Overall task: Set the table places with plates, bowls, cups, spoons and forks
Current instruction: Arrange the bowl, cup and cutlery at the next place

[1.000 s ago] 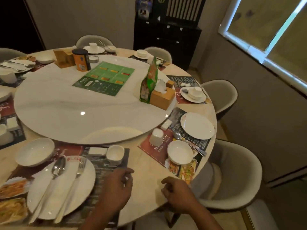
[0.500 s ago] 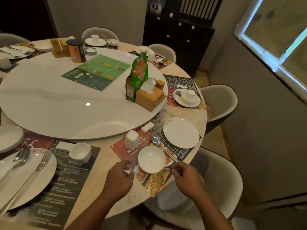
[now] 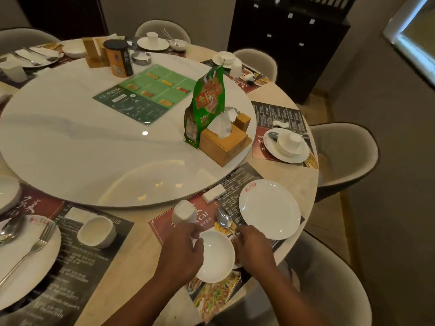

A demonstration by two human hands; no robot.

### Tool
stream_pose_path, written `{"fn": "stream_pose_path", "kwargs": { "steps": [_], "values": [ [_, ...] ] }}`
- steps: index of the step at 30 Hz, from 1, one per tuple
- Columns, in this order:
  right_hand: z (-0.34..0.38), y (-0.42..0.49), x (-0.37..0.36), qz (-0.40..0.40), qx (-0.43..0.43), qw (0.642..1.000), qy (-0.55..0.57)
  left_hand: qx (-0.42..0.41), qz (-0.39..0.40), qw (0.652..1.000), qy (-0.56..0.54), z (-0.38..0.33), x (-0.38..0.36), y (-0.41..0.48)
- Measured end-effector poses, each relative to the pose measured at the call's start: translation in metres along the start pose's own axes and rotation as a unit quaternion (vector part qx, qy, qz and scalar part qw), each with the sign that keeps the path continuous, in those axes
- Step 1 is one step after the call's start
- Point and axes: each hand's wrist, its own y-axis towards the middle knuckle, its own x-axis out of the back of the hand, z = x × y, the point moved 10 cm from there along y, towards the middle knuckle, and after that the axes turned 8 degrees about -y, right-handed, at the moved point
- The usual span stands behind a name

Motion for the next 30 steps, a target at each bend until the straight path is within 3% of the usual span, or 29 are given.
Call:
{"fn": "stream_pose_path", "kwargs": {
  "steps": [6,12,18,22,30],
  "values": [
    [-0.004,0.018,-0.011,0.023,0.053,0.998,-0.007,0.006,-0.081,0.997,-0.001,-0.023,-0.010,0.003],
    [-0.015,0.031,-0.013,0.053,0.094,0.992,0.060,0.042,-0.195,0.980,-0.018,-0.053,-0.029,-0.019],
    [-0.014,0.032,-0.005,0.087,0.136,0.983,0.091,0.074,-0.238,0.968,-0.023,-0.075,-0.062,-0.044],
    [-0.030,0.049,0.023,0.072,0.141,0.975,0.155,0.108,-0.222,0.969,-0.007,-0.071,-0.092,-0.055],
    [-0.101,0.102,0.034,0.091,0.069,0.974,0.197,0.192,-0.086,0.972,0.107,-0.051,-0.168,-0.038]
  ]
}}
